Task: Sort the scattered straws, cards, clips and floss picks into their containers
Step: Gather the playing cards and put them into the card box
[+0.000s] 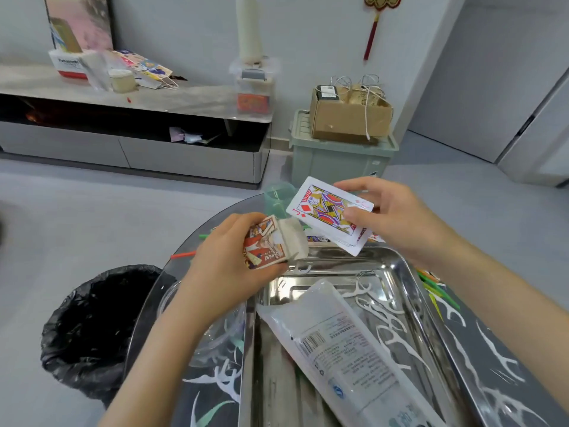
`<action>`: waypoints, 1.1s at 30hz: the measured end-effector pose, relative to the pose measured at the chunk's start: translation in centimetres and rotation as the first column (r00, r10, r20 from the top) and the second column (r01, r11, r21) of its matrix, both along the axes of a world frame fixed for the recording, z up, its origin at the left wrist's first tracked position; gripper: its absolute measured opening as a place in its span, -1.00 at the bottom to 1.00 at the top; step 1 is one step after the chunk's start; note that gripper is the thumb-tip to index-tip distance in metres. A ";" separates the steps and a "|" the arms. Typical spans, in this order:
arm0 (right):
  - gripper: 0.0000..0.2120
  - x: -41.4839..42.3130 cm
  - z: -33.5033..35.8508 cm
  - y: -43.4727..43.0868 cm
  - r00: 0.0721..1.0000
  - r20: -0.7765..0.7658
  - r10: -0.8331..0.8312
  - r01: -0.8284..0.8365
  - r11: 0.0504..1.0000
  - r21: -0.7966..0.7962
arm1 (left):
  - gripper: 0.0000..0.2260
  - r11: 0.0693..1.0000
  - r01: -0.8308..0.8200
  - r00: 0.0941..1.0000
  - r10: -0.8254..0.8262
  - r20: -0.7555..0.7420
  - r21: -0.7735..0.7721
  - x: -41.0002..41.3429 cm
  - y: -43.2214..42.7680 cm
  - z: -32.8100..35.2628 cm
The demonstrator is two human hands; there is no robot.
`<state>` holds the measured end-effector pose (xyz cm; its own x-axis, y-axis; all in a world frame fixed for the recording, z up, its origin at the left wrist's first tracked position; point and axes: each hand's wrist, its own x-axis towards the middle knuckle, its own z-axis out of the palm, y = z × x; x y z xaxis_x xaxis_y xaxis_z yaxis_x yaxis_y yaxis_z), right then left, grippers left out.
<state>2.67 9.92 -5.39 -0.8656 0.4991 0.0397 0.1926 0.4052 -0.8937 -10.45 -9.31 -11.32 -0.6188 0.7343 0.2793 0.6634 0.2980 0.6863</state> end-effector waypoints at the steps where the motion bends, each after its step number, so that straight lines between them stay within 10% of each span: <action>1: -0.69 0.5 0.0 -0.7 1.000 0.007 0.002 -0.002 1.000 -0.007 | -0.41 1.000 0.004 1.000 -0.004 0.011 0.009 0.1 0.1 0.1; 12: -0.64 2.0 -0.7 -2.4 0.988 -0.002 -0.157 0.156 0.983 -0.094 | -0.36 0.999 0.028 1.000 -0.028 0.004 0.025 0.8 0.7 0.5; 33: -0.66 0.3 3.5 -1.0 0.931 0.339 0.138 -0.190 0.974 0.125 | -0.34 0.995 0.100 0.995 -0.100 -0.015 -0.009 1.4 0.7 0.9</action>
<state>3.02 8.92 -1.88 -0.9127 0.3598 -0.1936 0.3819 0.5829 -0.7172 -9.06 -8.62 -10.43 -0.5378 0.7945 0.2821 0.7006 0.2350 0.6738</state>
